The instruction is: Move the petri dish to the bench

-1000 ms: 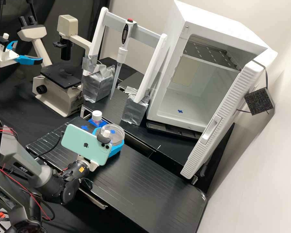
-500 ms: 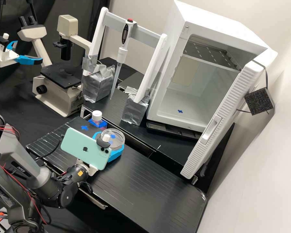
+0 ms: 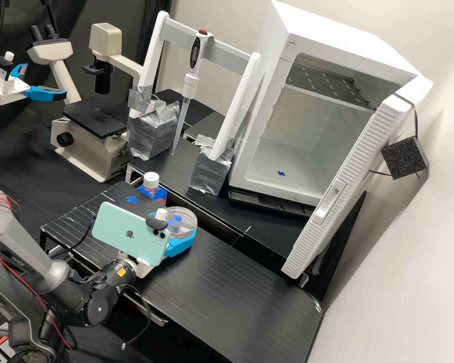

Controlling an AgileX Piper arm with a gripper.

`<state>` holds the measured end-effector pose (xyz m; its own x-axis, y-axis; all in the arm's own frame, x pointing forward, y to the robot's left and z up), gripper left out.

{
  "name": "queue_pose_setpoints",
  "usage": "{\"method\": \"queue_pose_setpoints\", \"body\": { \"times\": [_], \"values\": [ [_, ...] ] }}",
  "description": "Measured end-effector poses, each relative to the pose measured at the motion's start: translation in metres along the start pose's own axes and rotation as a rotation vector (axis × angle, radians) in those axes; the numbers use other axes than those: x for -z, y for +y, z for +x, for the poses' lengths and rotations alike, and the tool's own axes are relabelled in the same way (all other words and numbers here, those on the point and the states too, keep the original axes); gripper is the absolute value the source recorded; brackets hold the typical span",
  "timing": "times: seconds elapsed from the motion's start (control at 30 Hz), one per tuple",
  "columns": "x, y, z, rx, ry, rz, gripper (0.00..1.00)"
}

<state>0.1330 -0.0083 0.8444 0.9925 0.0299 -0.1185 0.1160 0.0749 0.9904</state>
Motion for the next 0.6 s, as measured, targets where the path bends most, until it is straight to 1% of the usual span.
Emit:
{"method": "queue_pose_setpoints", "body": {
  "times": [0.17,0.2,0.37,0.6],
  "values": [
    [0.0004,-0.0005,0.0,0.005,0.001,-0.004,0.0],
    [0.0004,-0.0005,0.0,0.005,0.001,-0.003,1.0],
    [0.002,-0.0018,0.001,0.016,0.013,0.007,1.0],
    [0.0028,-0.0022,0.0012,0.019,0.018,0.005,1.0]
  ]
}}
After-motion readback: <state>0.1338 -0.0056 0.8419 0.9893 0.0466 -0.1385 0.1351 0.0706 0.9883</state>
